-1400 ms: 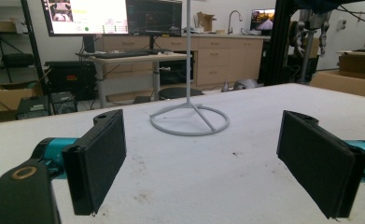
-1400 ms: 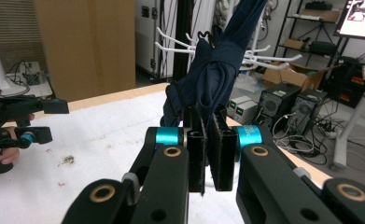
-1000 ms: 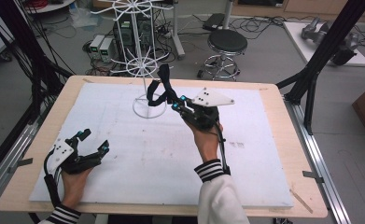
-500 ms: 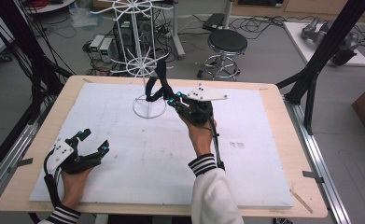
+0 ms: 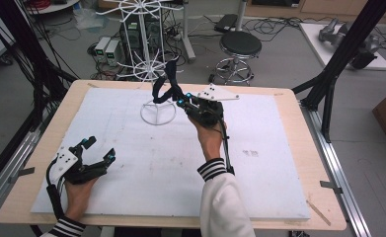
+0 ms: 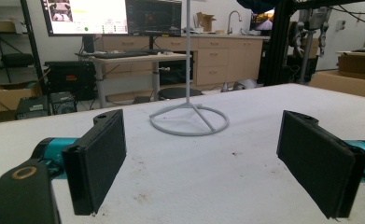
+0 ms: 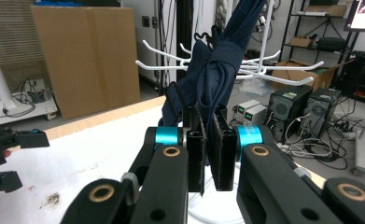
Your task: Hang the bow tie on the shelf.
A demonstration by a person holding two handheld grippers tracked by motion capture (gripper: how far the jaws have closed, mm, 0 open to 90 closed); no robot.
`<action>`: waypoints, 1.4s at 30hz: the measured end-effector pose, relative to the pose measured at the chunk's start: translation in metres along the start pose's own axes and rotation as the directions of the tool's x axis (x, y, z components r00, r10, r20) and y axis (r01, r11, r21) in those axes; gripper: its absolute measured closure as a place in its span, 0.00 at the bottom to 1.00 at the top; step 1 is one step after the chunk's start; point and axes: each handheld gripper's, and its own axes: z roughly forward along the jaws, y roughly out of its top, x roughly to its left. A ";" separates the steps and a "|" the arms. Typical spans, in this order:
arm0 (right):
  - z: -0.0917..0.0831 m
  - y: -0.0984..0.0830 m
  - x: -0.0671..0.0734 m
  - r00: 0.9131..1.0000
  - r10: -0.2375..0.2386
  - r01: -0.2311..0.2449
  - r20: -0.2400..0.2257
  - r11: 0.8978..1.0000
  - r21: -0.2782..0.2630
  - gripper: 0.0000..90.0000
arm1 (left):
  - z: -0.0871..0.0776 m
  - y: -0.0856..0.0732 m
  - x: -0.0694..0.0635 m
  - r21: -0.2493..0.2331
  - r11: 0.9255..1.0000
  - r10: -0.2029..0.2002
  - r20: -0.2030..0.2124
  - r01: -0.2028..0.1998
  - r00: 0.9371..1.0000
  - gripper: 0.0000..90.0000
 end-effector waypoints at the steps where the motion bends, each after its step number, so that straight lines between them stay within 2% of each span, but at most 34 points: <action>1: 0.001 -0.001 -0.001 1.000 0.002 -0.002 0.000 1.000 0.000 0.96 | 0.000 0.000 0.000 0.000 1.000 0.000 0.000 0.000 1.000 0.18; 15: 0.012 -0.010 -0.009 0.999 0.042 -0.042 0.014 0.998 0.046 0.95 | -0.001 0.000 0.000 -0.003 1.000 0.001 0.001 -0.001 1.000 0.18; 37: 0.029 -0.016 -0.008 0.998 0.045 -0.048 0.034 0.996 0.079 0.95 | -0.001 0.000 0.000 -0.005 1.000 0.001 0.001 -0.001 1.000 0.18; 42: 0.033 -0.018 -0.008 0.998 0.038 -0.044 0.054 0.993 0.105 0.91 | -0.001 0.000 0.000 -0.005 1.000 0.002 0.001 -0.002 1.000 0.18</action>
